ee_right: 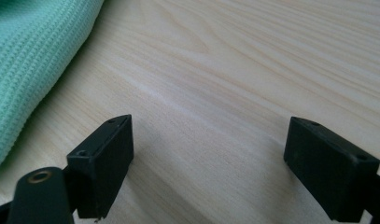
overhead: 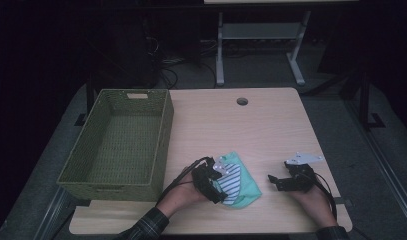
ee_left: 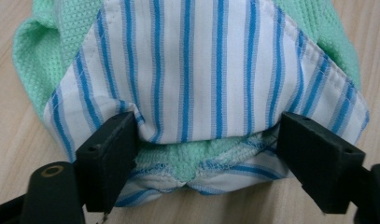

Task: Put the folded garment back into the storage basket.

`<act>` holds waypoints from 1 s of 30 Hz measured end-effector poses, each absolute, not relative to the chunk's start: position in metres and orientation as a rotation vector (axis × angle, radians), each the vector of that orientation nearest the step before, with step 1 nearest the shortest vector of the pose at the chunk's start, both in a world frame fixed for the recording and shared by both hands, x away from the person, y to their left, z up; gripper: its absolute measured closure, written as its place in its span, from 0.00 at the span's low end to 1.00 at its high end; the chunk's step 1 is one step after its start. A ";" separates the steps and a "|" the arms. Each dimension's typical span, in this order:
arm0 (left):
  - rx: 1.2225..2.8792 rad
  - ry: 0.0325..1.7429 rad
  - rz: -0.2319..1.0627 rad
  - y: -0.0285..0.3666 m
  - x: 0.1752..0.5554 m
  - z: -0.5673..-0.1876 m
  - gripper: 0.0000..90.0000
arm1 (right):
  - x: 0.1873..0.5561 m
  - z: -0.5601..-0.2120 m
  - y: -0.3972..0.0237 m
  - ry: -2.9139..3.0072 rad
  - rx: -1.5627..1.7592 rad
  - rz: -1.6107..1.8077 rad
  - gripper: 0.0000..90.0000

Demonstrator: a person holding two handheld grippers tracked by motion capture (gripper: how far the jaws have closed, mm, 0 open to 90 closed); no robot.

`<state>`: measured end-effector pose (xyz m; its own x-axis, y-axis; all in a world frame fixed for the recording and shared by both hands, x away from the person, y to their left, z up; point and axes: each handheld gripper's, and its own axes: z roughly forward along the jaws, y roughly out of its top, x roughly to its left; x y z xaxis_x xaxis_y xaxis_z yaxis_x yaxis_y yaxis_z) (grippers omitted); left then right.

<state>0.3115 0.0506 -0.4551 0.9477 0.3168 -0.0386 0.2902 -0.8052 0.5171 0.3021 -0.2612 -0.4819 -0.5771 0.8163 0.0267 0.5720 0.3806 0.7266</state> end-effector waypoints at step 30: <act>2.548 0.440 -0.053 0.048 0.320 -0.445 0.83 | 0.303 -0.482 -0.261 2.303 1.217 1.008 0.16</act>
<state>0.3195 0.0482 -0.4453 0.9458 0.2990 -0.1268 0.3205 -0.7960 0.5135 0.3026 -0.2611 -0.4821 -0.5714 0.8204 0.0235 0.5737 0.3787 0.7263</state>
